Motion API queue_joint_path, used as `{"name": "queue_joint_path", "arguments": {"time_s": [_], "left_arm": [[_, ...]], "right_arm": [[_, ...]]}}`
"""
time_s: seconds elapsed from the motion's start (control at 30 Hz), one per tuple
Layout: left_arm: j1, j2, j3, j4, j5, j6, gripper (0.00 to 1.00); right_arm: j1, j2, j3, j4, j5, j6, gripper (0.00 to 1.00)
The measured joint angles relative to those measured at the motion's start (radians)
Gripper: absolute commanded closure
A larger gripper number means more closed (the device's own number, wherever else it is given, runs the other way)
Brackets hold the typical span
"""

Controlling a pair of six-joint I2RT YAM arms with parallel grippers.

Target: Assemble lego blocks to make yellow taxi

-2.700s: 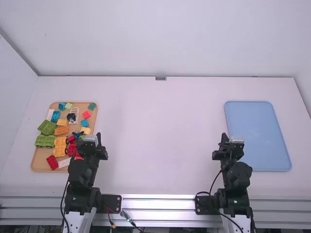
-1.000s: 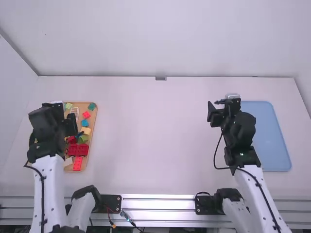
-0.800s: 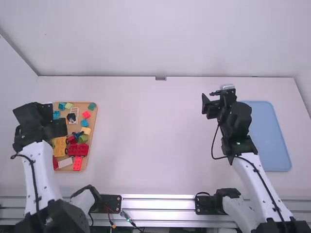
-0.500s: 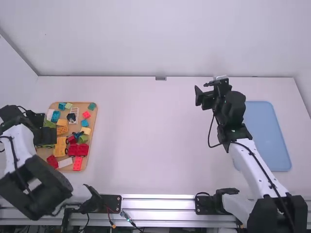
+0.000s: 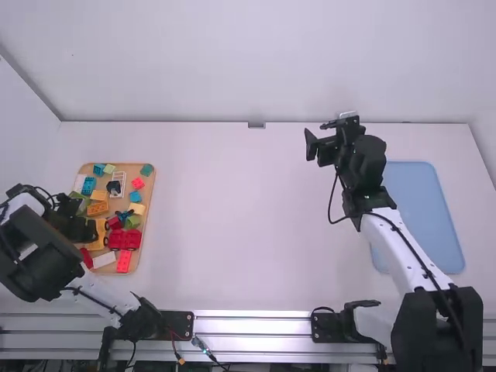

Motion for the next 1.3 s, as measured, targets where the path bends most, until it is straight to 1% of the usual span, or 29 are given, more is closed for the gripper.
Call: {"name": "queue_joint_path", "arguments": {"time_s": [0.27,0.3,0.33,0.4,0.6,0.77,1.07,1.17,1.3], "left_arm": [[-0.004,0.0,0.003,-0.006,0.03,-0.05,0.0],[-0.004,0.0,0.003,-0.006,0.03,-0.057,0.0],[-0.005,0.0,0.003,-0.005,0.029,-0.068,0.03],[-0.013,0.0,0.003,0.0,0.029,-0.084,0.05],[-0.076,0.0,-0.006,0.054,0.025,-0.106,0.05],[-0.109,0.0,-0.032,0.082,-0.011,-0.138,0.06],[-0.077,0.0,-0.035,0.035,-0.035,-0.159,0.06],[-0.075,0.0,-0.038,0.048,-0.035,-0.152,0.07],[-0.076,0.0,-0.077,0.079,-0.035,-0.136,0.09]], "right_arm": [[0.0,0.0,0.002,0.0,-0.001,-0.002,0.01],[0.0,0.0,0.002,-0.001,0.0,-0.001,0.01],[0.0,0.0,0.002,-0.001,-0.002,0.0,0.01],[0.0,0.0,0.003,-0.002,0.0,-0.002,0.01],[0.0,0.0,0.003,-0.012,0.002,-0.001,0.01],[0.0,0.0,0.003,-0.017,0.0,0.0,0.01],[0.0,0.0,0.003,-0.017,0.0,-0.002,0.01],[0.0,0.0,0.003,-0.017,0.0,-0.002,0.01],[0.0,0.0,0.003,-0.019,0.001,0.0,0.01]]}}
